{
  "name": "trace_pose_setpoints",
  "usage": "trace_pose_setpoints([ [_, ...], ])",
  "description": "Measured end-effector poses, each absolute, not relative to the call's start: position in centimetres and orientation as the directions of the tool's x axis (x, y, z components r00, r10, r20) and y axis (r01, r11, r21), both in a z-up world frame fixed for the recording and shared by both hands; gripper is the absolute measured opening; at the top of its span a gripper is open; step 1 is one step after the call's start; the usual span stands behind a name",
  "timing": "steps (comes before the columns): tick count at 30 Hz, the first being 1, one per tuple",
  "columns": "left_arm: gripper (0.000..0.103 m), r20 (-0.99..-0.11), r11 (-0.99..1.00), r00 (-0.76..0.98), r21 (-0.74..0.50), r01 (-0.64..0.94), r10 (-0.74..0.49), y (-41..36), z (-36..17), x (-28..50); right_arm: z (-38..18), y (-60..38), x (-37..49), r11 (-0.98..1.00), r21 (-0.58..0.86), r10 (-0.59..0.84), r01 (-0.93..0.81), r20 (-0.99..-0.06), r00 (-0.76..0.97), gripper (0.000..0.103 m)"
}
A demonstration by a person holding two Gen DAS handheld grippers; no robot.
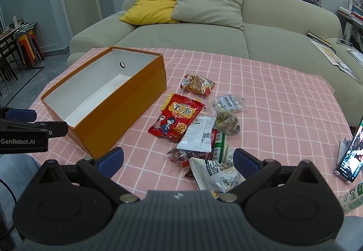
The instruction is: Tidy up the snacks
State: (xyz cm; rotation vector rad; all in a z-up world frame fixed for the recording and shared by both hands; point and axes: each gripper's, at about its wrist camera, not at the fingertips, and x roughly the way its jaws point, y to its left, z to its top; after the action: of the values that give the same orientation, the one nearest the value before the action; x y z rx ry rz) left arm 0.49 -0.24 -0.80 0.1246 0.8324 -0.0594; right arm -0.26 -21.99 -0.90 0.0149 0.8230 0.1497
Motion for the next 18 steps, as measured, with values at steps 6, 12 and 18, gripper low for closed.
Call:
trace_pose_setpoints([
  [6,0.091,-0.739,0.992,0.674,0.084,0.099,-0.004,-0.27,-0.63,0.49,-0.72,-21.82,-0.2,0.99,0.069,0.136,-0.126,-0.728,0.671,0.099],
  [12,0.091,-0.738,0.992,0.675,0.082,0.097,-0.005,-0.12,-0.51,0.51,-0.6,-21.69,-0.14,0.99,0.066,0.134,-0.126,-0.727,0.673,0.099],
  [18,0.09,-0.738,0.992,0.675,0.082,0.098,-0.006,-0.1,-0.52,0.5,-0.59,-21.68,-0.13,0.99,0.066,0.134,-0.126,-0.728,0.672,0.099],
])
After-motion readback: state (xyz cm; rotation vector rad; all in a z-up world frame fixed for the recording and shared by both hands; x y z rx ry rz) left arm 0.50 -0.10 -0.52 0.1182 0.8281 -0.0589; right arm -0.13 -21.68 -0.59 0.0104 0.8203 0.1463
